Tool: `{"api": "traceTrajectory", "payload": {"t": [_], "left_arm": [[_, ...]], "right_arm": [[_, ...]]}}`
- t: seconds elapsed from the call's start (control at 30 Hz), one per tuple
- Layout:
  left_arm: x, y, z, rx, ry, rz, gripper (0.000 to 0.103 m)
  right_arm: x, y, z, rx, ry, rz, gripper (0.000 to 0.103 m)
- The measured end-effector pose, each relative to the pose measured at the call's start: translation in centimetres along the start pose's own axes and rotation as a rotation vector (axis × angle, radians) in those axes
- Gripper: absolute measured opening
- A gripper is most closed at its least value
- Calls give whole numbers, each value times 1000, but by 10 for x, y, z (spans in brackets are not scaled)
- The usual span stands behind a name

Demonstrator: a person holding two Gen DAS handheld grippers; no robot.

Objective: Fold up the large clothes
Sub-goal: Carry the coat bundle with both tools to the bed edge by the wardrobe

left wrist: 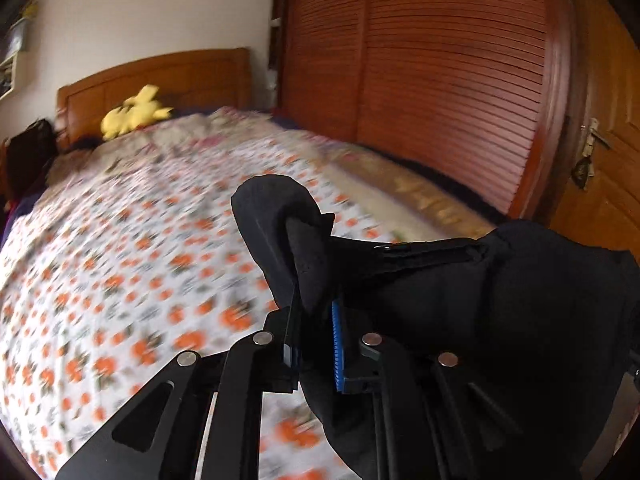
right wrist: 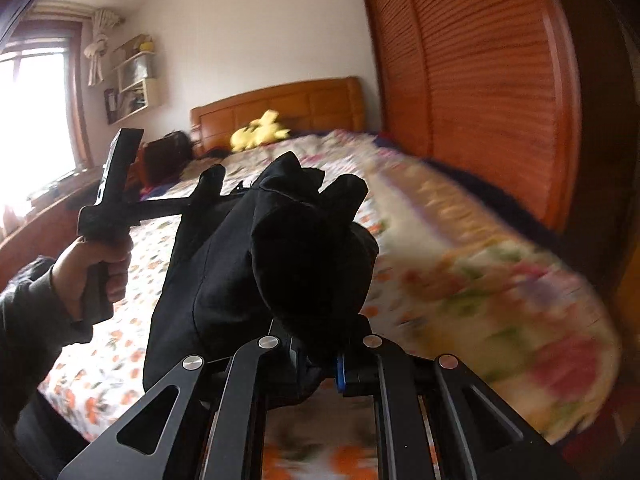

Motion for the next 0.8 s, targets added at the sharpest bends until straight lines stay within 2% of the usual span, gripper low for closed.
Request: {"api": "traceTrajectory", "payload": {"t": [0.13,0.37,0.5,0.6,0.67,0.7,0.73,0.77,0.8], "left_arm": [[18,68,25,-72,11,-6,12],[25,176,72,-183,-11,14,12],[11,220,92,-225,-61,58,13],[-5,233,96,-201,-76,124,15],[-10,231,95,-196,-84,138,18],[-11,229,95,-194,-91,136,22],[-14,225,93,-189,-101,135,25],[-15,222,90,-185,-100,140,27],[-16,220,85,-187,-95,147,30]], "right_arm": [[21,55,-23,-95,34,-42,9],[25,140,-56,-253,37,-48,9],[6,178,-66,-309,3,2,9],[-19,194,-67,-327,-40,43,11],[-30,200,-68,-340,-54,61,18],[-31,203,-69,-355,-53,69,25],[-30,206,-71,-372,-48,74,38],[-29,210,-74,-394,-38,74,45],[-26,212,-77,-405,-25,70,48]]}}
Point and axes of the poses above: each gripper's, at about its wrist camera, not at the fingertips, and z roughly the way its jaws point, y to its right, x to its top, the point moved 7 cm from there along z, roughly the way its jaws point, and after that the axes turned 8 degrees about y, right-handed, at the moved point
